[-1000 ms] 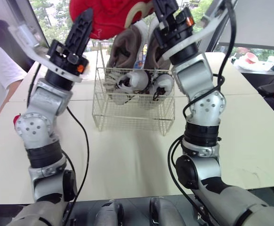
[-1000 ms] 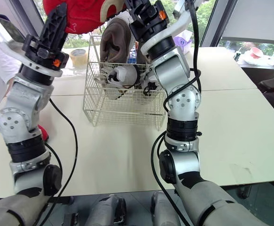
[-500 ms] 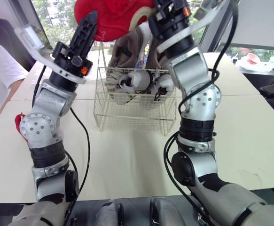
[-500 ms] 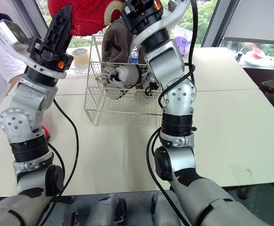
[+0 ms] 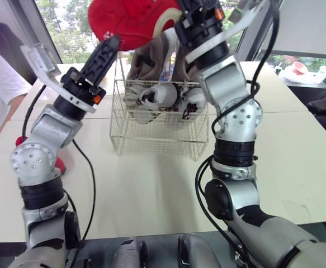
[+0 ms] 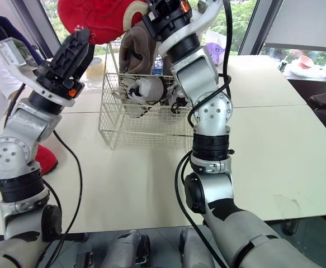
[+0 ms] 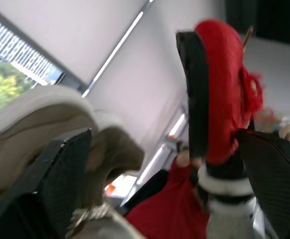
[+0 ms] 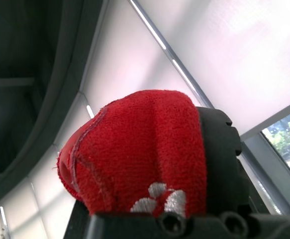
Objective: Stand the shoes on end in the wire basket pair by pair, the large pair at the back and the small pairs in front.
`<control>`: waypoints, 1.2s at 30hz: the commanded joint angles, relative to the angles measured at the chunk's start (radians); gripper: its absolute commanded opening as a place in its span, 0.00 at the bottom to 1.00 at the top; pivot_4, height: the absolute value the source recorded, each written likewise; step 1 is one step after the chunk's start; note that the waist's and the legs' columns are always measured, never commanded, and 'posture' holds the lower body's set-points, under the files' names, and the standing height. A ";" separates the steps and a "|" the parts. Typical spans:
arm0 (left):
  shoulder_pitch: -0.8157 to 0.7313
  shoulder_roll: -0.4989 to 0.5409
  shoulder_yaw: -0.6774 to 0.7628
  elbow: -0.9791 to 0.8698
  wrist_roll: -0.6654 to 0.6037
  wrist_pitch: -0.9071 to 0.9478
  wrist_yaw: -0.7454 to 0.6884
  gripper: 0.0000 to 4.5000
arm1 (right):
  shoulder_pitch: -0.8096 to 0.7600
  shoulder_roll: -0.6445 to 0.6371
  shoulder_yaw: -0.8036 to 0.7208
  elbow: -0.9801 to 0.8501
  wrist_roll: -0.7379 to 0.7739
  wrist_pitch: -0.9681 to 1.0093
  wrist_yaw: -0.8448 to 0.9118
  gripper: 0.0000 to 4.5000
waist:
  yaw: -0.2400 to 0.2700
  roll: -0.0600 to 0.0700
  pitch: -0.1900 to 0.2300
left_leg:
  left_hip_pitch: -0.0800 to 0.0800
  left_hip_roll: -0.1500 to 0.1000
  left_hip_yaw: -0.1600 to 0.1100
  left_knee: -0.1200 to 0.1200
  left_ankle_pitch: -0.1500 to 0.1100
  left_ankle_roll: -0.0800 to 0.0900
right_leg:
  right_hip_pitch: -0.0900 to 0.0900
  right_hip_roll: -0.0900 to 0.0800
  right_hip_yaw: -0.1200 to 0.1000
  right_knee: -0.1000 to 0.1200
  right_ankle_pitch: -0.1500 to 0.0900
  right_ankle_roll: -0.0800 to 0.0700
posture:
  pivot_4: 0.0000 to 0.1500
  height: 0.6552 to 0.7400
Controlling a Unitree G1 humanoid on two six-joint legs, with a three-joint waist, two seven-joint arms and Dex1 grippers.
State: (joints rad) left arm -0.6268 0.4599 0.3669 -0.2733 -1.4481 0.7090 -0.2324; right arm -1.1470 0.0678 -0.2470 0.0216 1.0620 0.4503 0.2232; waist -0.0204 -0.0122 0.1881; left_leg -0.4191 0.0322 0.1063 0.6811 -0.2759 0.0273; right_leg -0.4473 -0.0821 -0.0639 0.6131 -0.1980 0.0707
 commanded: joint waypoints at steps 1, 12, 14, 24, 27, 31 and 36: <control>0.076 0.037 -0.007 -0.127 0.017 0.021 0.060 1.00 | -0.043 -0.011 0.009 -0.065 -0.023 -0.040 0.023 0.27 | 0.000 0.000 0.000 | 0.000 0.000 0.000 0.000 0.000 0.000 | 0.000 0.000 0.000 0.000 0.000 0.000 | 1.00 1.00; 0.186 0.152 0.094 -0.234 -0.040 -0.025 0.169 1.00 | -0.072 -0.557 -0.209 -0.035 0.123 0.168 0.098 0.27 | 0.029 0.001 0.002 | -0.009 -0.006 -0.001 0.001 -0.001 0.001 | -0.005 -0.008 -0.003 -0.003 -0.002 -0.005 | 1.00 1.00; 0.179 0.167 0.092 -0.218 -0.051 -0.022 0.145 1.00 | -0.081 -0.563 -0.217 -0.030 0.137 0.172 0.109 0.27 | 0.004 0.001 0.001 | -0.007 -0.005 0.003 0.001 -0.002 0.003 | -0.005 -0.006 -0.001 -0.003 -0.002 -0.003 | 1.00 1.00; 0.163 0.182 0.066 -0.183 -0.044 -0.022 0.090 1.00 | -0.078 -0.586 -0.247 -0.041 0.172 0.180 0.084 0.27 | 0.010 0.002 0.002 | -0.007 0.000 0.001 0.000 0.001 -0.002 | -0.008 0.000 -0.001 0.001 0.000 0.000 | 1.00 1.00; 0.157 0.187 0.063 -0.170 -0.025 -0.026 0.076 1.00 | -0.082 -0.598 -0.248 -0.037 0.155 0.167 0.088 0.27 | 0.010 0.002 0.002 | -0.008 -0.001 0.001 0.001 0.000 0.000 | -0.008 -0.001 0.000 0.000 0.000 0.000 | 1.00 1.00; 0.146 0.183 0.049 -0.158 0.023 -0.038 0.074 1.00 | -0.069 -0.697 -0.161 -0.008 -0.134 0.008 0.135 0.27 | 0.012 0.002 0.002 | -0.008 -0.001 0.002 0.001 0.000 0.000 | -0.008 -0.001 0.000 0.000 0.000 0.000 | 1.00 1.00; 0.151 0.164 0.040 -0.153 0.042 -0.039 0.066 1.00 | -0.109 -0.753 -0.104 0.066 -0.362 -0.190 0.193 0.27 | 0.006 0.002 0.002 | -0.008 -0.001 0.003 0.001 0.000 0.000 | -0.009 0.000 0.001 0.000 0.000 0.000 | 1.00 1.00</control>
State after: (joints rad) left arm -0.4681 0.6204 0.4037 -0.4114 -1.4120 0.6874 -0.1531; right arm -1.2032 -0.6615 -0.3515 0.0880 0.7563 0.3360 0.3984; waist -0.0144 -0.0104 0.1902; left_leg -0.4271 0.0317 0.1094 0.6818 -0.2754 0.0269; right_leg -0.4566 -0.0820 -0.0629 0.6130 -0.1979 0.0708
